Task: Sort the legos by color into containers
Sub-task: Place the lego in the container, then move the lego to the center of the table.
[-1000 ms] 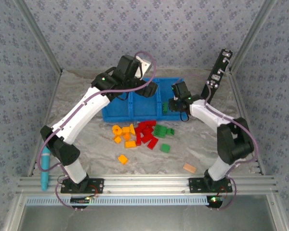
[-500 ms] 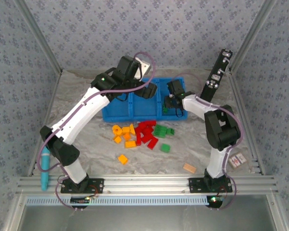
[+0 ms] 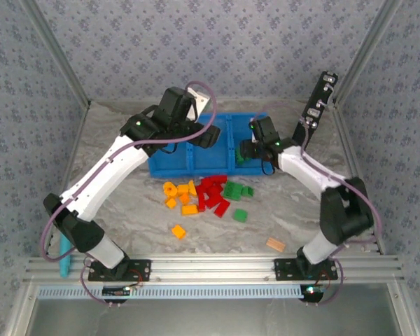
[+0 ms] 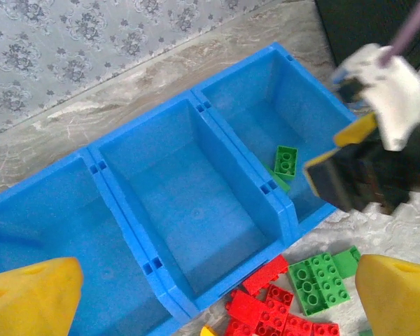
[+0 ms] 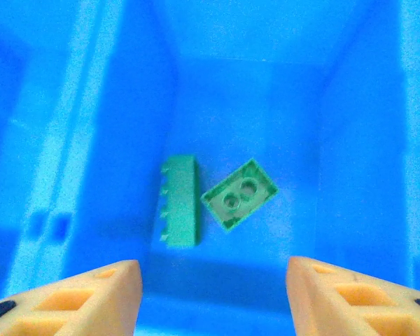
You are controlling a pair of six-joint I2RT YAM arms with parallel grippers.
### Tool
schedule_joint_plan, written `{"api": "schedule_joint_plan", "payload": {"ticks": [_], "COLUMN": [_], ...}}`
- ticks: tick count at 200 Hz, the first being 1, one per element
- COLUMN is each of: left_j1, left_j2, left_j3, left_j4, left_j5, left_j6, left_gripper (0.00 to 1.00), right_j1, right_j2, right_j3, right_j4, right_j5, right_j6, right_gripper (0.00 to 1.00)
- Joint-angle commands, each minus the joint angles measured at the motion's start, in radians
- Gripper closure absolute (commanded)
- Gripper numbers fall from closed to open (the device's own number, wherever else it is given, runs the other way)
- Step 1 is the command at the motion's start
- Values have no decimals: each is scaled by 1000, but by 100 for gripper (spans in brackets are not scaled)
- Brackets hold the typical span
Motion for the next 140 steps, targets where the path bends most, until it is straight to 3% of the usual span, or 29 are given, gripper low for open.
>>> {"api": "schedule_joint_plan", "payload": {"ticks": [1,47,76,140], "left_j1": [-2,-3,-7,-5], "left_j2": [-37,-62,-90,-133], "left_j3": [-27,-64,-92,-198], "left_j4": [30,30,36,104], "left_j5": [-20,-25,-31,-81], "left_j6": [16,0,-26,-67], "left_gripper": [0,0,0,0], "right_j1": [23,60,77,56], "right_j2": [-109,-259,-314,-235], "right_j3": [-116,-357,-481,-547], "right_j4": [-94,-125,-40,158], "right_j5": [-27,-70,-96,-154], "right_j6": [74,244,344,359], "right_gripper": [42,45,45,44]}}
